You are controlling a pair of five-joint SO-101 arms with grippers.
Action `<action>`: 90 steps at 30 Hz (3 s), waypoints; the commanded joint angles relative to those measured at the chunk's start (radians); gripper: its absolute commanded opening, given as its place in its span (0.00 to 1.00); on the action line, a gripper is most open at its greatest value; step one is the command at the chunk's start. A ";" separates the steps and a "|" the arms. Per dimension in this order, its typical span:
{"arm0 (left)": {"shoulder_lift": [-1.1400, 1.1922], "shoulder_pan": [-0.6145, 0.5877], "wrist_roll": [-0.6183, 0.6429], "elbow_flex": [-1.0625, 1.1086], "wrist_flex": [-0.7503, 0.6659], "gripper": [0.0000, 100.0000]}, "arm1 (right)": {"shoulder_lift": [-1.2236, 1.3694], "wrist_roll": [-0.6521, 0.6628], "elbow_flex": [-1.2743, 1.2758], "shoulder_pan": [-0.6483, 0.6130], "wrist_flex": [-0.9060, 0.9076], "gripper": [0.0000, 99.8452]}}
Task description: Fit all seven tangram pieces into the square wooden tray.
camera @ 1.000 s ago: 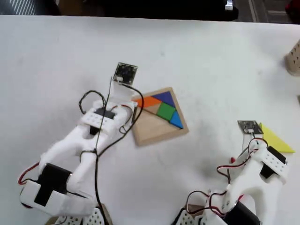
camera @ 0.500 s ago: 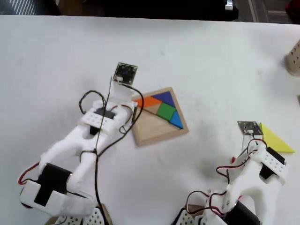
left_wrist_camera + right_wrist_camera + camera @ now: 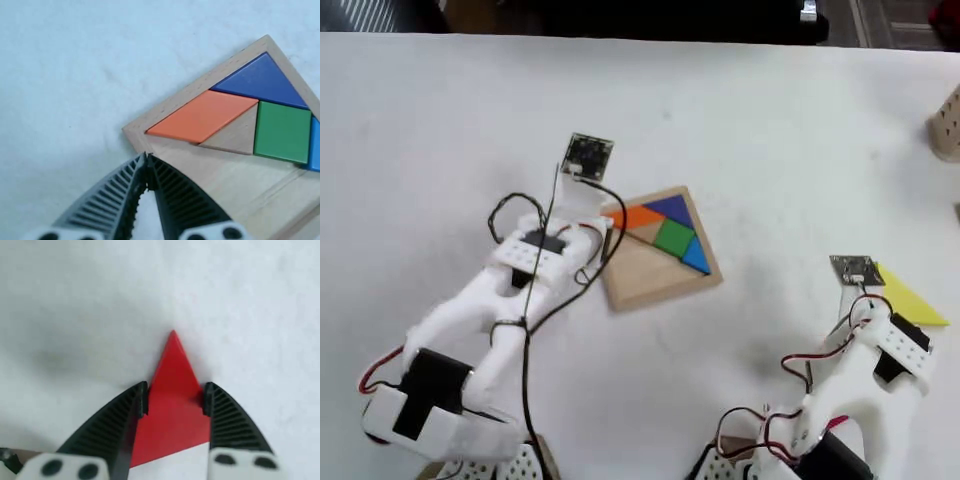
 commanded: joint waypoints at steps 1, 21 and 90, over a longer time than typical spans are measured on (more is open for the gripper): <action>-0.013 -0.012 -0.029 -0.060 -0.026 0.03 | -0.016 -0.012 -0.005 0.010 0.008 0.13; -0.013 -0.012 -0.029 -0.061 -0.026 0.03 | -0.018 0.130 -0.226 0.085 0.357 0.13; -0.010 -0.012 -0.029 -0.058 -0.026 0.03 | 0.053 -0.364 -0.072 -0.265 -0.021 0.29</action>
